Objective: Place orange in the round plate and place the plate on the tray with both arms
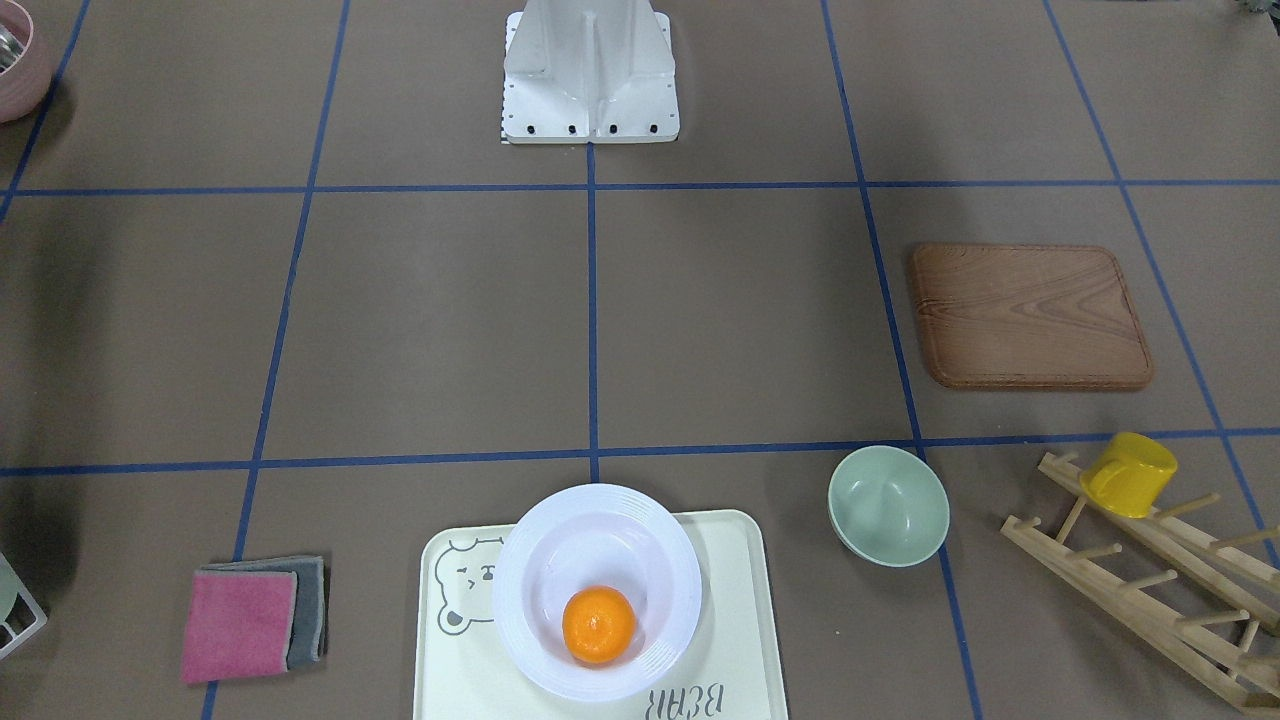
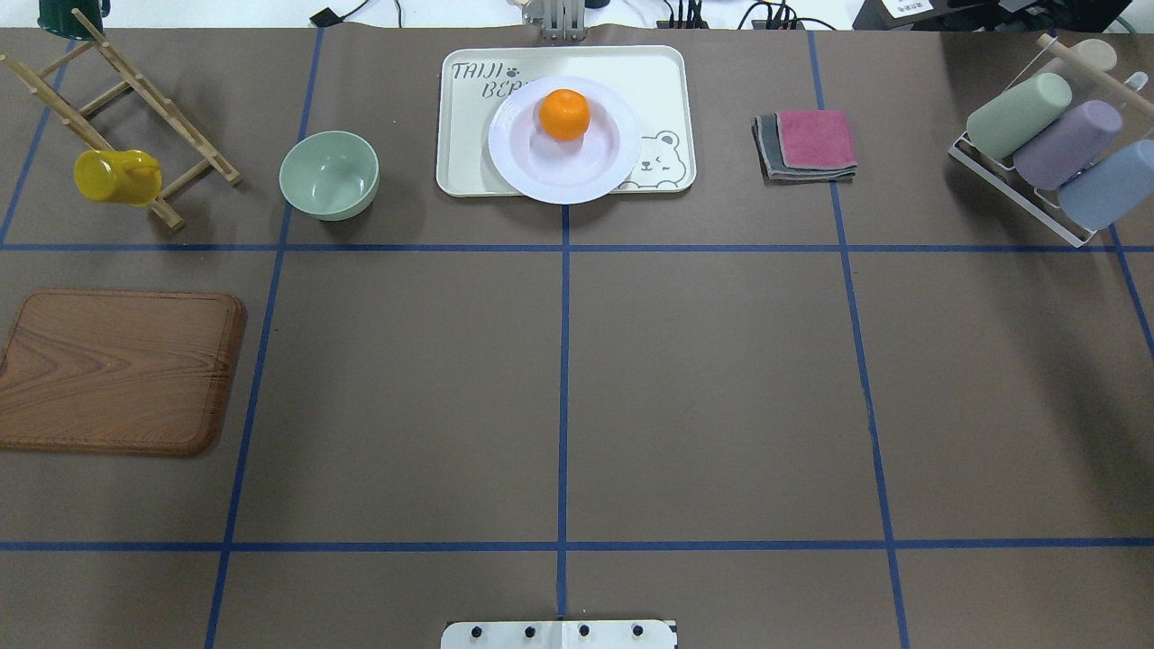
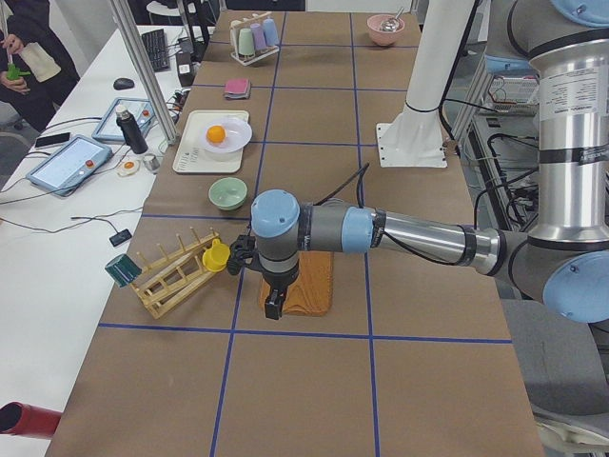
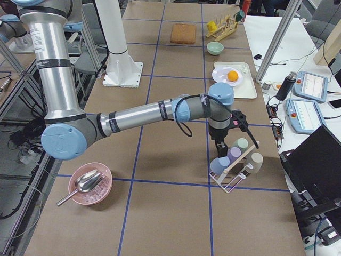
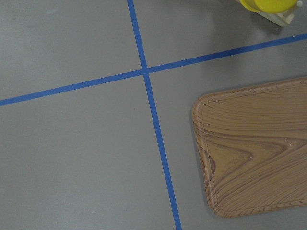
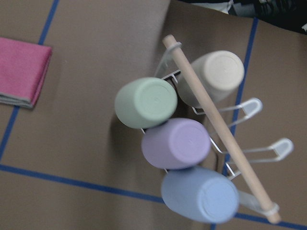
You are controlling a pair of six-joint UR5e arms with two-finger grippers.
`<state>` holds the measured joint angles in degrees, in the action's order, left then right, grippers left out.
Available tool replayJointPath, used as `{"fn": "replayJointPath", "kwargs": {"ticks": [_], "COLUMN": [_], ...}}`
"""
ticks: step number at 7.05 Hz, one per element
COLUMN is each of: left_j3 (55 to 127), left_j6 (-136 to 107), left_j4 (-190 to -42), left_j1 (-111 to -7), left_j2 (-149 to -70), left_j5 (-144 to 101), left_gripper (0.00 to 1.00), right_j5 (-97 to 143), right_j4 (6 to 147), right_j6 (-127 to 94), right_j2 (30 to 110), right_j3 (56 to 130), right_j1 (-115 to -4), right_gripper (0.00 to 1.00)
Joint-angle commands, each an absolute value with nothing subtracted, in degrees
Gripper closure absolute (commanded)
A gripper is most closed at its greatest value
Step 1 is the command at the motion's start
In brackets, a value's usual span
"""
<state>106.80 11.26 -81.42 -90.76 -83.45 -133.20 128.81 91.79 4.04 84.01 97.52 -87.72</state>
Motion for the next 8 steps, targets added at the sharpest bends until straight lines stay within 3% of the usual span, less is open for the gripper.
{"fn": "replayJointPath", "kwargs": {"ticks": [1,8], "left_j3": [107.1,106.8], "left_j6": [11.3,11.2], "left_j4": [-81.5,-81.0], "left_j1": [-90.7,-90.9], "left_j2": [-82.5,-81.7], "left_j5": [-129.8,-133.0], "left_gripper": [0.01,0.01], "right_j5": [129.7,129.4], "right_j4": [91.1,91.1], "right_j6": [12.1,11.7], "right_j2": [94.8,97.8], "right_j3": [100.1,99.8], "right_j1": [-93.0,-93.6], "right_gripper": [0.0,0.0]}}
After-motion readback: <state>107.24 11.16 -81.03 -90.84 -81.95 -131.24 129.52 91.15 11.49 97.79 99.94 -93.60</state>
